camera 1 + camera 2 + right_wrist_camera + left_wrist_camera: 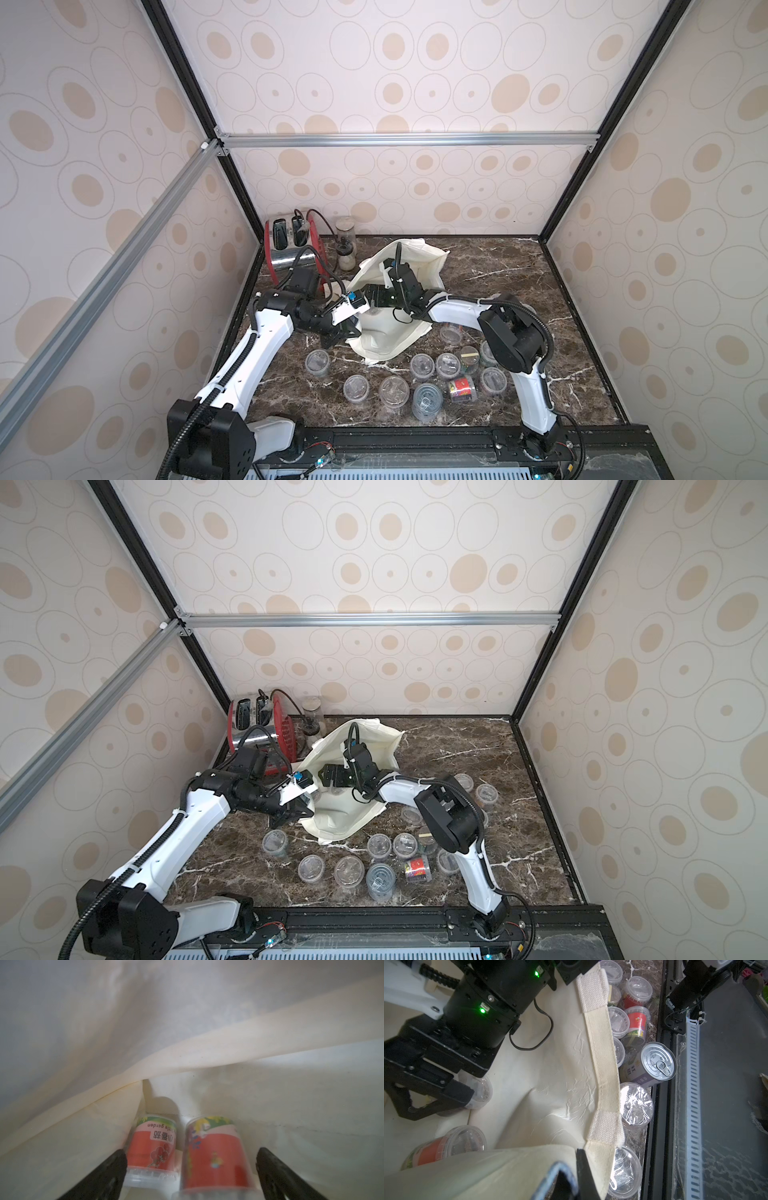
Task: Take out the seed jars from the canvas bag
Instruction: Pick up the seed jar from the canvas bag.
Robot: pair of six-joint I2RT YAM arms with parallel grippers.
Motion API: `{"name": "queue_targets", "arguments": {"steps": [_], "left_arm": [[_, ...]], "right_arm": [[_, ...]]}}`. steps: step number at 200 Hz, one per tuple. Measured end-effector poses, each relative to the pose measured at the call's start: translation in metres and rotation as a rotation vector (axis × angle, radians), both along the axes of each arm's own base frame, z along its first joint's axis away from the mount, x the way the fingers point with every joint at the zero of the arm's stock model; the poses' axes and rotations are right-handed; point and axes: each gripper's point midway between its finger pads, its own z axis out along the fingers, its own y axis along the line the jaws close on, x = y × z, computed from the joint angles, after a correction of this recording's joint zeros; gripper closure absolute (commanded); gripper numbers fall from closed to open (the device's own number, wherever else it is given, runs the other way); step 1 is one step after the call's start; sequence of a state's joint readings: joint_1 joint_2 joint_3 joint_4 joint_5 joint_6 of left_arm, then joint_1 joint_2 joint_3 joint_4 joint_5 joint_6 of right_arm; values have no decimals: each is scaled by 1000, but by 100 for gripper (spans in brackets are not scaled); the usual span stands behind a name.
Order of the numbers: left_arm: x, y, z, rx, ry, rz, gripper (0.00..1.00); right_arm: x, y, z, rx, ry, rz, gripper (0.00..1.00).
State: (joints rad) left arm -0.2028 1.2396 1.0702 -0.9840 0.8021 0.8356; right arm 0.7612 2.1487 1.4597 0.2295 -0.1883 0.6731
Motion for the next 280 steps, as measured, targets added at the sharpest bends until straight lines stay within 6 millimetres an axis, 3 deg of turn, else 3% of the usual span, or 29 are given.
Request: {"name": "queue_targets", "arguments": {"steps": [49, 103, 152, 232, 280], "left_arm": [[0, 0, 0, -1, -2, -1, 100], [-2, 0, 3, -4, -14, -6, 100], [-2, 0, 5, -5, -22, -7, 100], [-3, 0, 5, -7, -24, -7, 100], [-2, 0, 6, -10, -24, 2, 100]], "right_arm": [[-19, 4, -27, -122, 32, 10, 1], [-26, -4, -41, -217, 26, 25, 8], [-27, -6, -44, -235, 27, 24, 9], [-25, -13, -46, -249, 56, -62, 21], [-36, -25, -20, -192, 106, -91, 26]]}}
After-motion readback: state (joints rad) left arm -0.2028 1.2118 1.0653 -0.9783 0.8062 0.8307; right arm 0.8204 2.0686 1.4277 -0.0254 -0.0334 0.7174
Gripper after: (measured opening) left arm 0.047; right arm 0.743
